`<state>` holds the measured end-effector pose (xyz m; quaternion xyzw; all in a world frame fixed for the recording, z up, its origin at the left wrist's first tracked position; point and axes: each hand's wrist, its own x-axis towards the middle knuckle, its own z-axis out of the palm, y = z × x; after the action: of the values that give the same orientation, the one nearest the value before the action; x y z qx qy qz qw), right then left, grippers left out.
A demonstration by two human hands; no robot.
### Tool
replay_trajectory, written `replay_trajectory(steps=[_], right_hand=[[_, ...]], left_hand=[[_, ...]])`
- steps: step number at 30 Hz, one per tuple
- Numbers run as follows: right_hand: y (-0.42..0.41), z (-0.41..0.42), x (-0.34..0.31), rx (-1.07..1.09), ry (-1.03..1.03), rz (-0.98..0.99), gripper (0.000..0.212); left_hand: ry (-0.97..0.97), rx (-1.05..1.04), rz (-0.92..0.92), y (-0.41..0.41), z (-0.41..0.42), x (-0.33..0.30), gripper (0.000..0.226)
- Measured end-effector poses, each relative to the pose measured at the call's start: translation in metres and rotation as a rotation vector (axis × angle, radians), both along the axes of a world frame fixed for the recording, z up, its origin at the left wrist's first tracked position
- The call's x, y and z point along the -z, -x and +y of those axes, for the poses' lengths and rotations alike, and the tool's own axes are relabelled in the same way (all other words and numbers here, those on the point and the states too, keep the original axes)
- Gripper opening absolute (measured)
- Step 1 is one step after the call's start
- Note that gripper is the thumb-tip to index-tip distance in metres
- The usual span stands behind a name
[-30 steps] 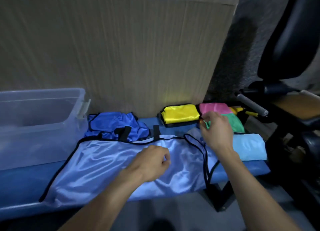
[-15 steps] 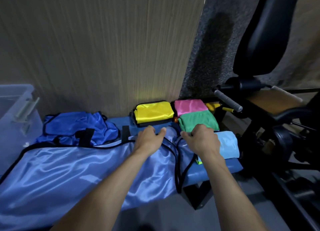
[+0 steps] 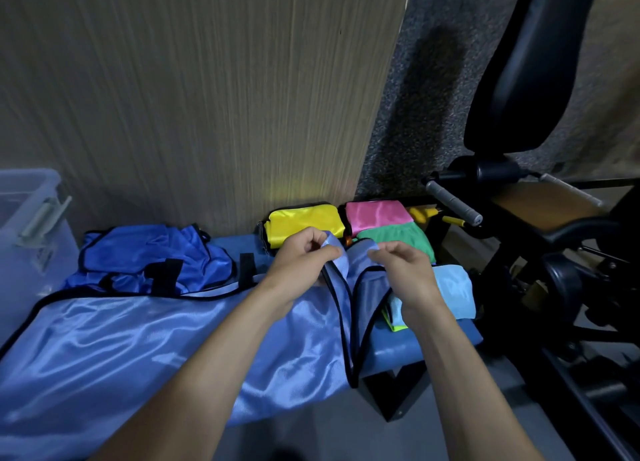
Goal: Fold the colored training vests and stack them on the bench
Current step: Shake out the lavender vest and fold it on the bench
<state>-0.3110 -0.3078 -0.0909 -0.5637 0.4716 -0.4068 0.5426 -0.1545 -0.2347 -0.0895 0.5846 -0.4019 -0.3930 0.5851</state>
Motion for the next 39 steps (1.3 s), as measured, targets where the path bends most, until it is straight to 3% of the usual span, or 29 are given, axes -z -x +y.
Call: replay_trajectory(steps=[5,9,14,16,19,23,27,31,34,39], right_hand=[[0.003,0.008,-0.009,-0.031,-0.099,-0.173,0.020],[0.000,0.015,-0.009,-0.047,-0.041,-0.183,0.006],[0.000,0.024,-0.011,-0.130,-0.058,-0.231,0.028],[0.003,0.030,-0.015,-0.261,-0.030,-0.242,0.035],[0.007,0.034,-0.013,-0.368,0.163,-0.047,0.049],[0.013,0.033,-0.011,-0.451,0.353,0.073,0.051],[0.018,0.034,-0.011,-0.528,0.399,0.112,0.051],[0.020,0.033,-0.009,-0.370,0.565,0.276,0.037],[0.019,0.032,-0.009,-0.289,0.725,0.331,0.017],[0.017,0.033,-0.012,-0.283,0.917,0.444,0.027]], left_hand=[[0.190,-0.016,-0.203,0.005,0.015,-0.008,0.014],[0.248,-0.081,-0.316,0.009,0.017,-0.006,0.012],[0.260,-0.100,-0.533,0.014,0.018,0.003,0.026],[0.247,-0.159,-0.534,0.012,0.016,0.007,0.030],[0.226,-0.171,-0.442,0.008,0.015,0.007,0.037],[0.107,-0.013,-0.327,-0.001,0.015,0.000,0.042],[0.083,0.123,-0.353,-0.011,0.012,0.003,0.012],[0.094,-0.013,-0.369,-0.013,0.011,0.006,0.038],[0.067,-0.054,-0.379,-0.013,0.011,0.004,0.041],[0.058,-0.107,-0.372,-0.010,0.013,0.001,0.039]])
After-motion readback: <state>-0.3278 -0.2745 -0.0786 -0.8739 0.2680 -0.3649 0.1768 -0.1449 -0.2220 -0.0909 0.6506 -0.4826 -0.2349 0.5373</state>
